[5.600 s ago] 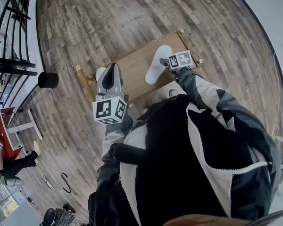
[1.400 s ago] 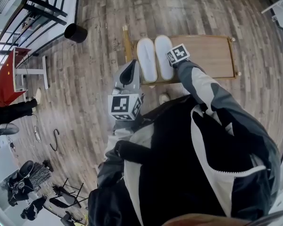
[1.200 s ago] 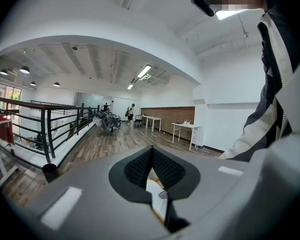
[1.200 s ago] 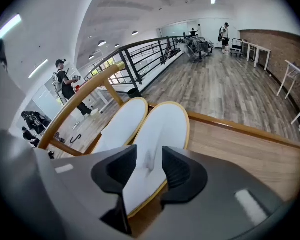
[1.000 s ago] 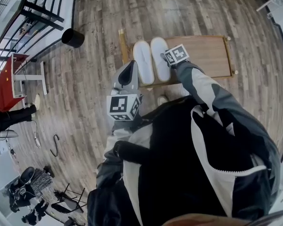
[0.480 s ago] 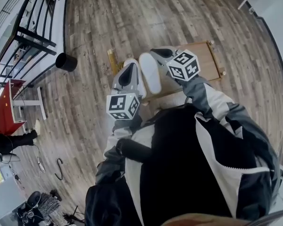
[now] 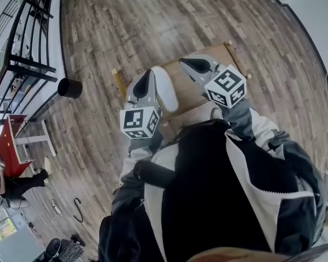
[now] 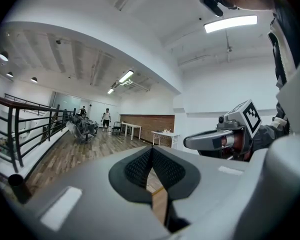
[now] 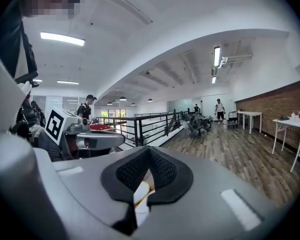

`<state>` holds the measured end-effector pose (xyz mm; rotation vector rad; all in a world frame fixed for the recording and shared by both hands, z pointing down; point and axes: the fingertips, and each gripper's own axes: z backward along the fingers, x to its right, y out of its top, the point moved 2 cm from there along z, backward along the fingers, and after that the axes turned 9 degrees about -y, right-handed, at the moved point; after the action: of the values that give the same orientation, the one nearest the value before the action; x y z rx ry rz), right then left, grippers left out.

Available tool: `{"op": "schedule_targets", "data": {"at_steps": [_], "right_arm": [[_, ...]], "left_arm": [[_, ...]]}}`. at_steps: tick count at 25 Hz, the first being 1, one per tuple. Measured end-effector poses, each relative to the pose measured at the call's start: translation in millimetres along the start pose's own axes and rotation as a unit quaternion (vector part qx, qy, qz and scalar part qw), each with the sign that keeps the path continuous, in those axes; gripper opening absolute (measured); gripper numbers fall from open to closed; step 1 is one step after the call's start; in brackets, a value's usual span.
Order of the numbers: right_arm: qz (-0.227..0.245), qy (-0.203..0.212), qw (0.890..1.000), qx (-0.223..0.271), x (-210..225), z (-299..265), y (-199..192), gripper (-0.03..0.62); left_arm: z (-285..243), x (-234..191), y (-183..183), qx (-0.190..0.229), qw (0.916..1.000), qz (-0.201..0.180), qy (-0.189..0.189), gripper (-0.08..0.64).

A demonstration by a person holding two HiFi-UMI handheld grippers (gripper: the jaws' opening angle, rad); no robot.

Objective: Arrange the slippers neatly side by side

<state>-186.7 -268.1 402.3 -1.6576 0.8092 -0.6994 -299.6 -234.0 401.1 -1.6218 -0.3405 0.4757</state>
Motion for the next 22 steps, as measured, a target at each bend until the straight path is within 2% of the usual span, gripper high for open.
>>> {"op": "schedule_targets", "data": {"at_steps": [7,22], "right_arm": [[0.008,0.000,1.000,-0.006,2.6,1.2,-9.4,0.002],[0.014,0.019,1.000,0.002,-3.6,-0.7,-4.7,0.002]], "left_arm": [[-5.4,7.0,-5.1,-0.008,0.9999,0.007,-0.001,0.018],[-2.6,9.9,-8.7,-0.010,0.9998,0.011,0.012,0.018]]}}
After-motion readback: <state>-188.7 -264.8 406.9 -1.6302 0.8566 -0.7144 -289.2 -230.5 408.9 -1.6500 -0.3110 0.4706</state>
